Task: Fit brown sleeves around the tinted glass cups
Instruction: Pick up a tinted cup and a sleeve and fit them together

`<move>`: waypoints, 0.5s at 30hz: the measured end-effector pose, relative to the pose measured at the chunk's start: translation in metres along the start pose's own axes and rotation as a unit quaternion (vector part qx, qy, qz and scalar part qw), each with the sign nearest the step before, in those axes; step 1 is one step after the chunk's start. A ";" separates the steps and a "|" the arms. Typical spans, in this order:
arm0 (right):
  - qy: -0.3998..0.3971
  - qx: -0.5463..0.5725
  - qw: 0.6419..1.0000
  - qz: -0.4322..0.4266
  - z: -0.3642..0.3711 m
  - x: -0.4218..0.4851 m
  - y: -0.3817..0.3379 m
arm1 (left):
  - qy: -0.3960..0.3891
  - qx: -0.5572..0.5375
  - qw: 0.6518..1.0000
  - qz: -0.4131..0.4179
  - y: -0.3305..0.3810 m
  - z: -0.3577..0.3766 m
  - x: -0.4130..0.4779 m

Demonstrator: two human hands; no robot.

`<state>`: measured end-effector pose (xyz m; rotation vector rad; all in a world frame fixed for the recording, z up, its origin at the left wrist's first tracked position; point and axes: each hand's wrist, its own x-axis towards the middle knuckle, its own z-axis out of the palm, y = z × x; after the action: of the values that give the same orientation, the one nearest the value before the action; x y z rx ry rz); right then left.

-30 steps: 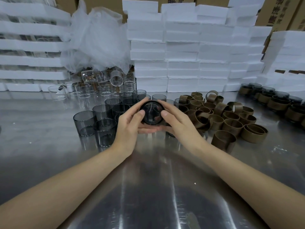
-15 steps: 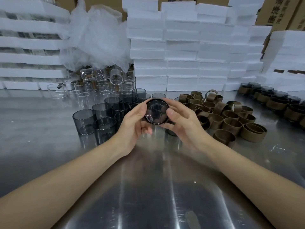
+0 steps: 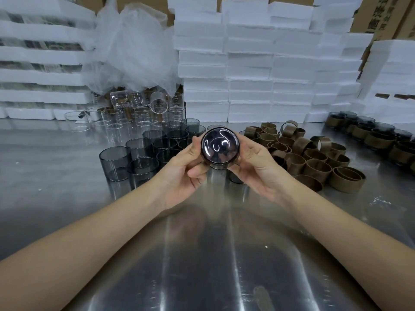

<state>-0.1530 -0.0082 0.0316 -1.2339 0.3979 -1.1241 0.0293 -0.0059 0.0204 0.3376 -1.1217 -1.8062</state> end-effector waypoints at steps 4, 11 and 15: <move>0.004 -0.052 0.999 -0.005 -0.005 0.001 -0.001 | 0.045 0.082 0.995 0.047 -0.005 -0.004 0.000; 0.015 -0.259 0.959 -0.116 -0.015 -0.006 -0.005 | 0.104 0.367 0.912 0.148 -0.008 -0.007 -0.003; -0.004 -0.326 0.936 -0.135 -0.016 -0.007 -0.010 | 0.134 0.419 0.879 0.182 -0.013 -0.012 -0.002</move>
<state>-0.1723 -0.0102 0.0327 -1.9195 0.6419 -1.2647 0.0302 -0.0094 0.0031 0.7930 -1.5928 -0.8312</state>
